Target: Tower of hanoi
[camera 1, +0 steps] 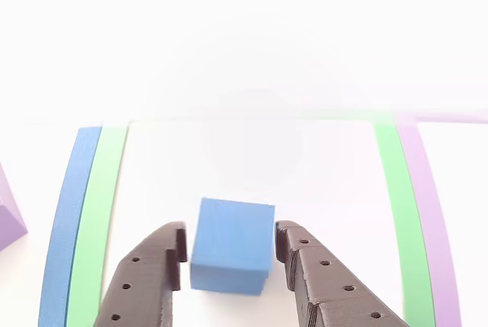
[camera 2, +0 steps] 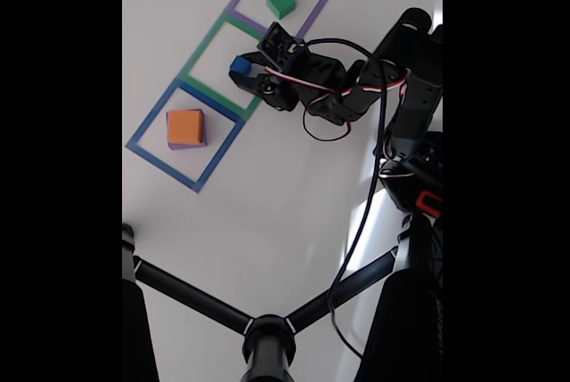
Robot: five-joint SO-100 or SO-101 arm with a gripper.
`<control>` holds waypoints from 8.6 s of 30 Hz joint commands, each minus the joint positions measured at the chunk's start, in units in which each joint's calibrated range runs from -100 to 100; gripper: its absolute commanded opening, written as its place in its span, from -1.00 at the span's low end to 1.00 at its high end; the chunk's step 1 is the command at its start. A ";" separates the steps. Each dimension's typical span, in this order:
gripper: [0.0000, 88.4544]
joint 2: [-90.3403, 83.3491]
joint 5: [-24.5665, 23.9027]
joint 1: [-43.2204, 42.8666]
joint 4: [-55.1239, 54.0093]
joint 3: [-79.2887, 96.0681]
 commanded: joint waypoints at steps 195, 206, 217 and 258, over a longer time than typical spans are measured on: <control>-0.83 -58.45 0.59 4.95 113.59 -48.43; -0.84 -57.80 0.59 -6.74 121.12 -57.61; -0.85 -54.49 0.59 -15.37 119.99 -60.06; -0.85 -23.32 0.59 -21.12 31.89 -14.70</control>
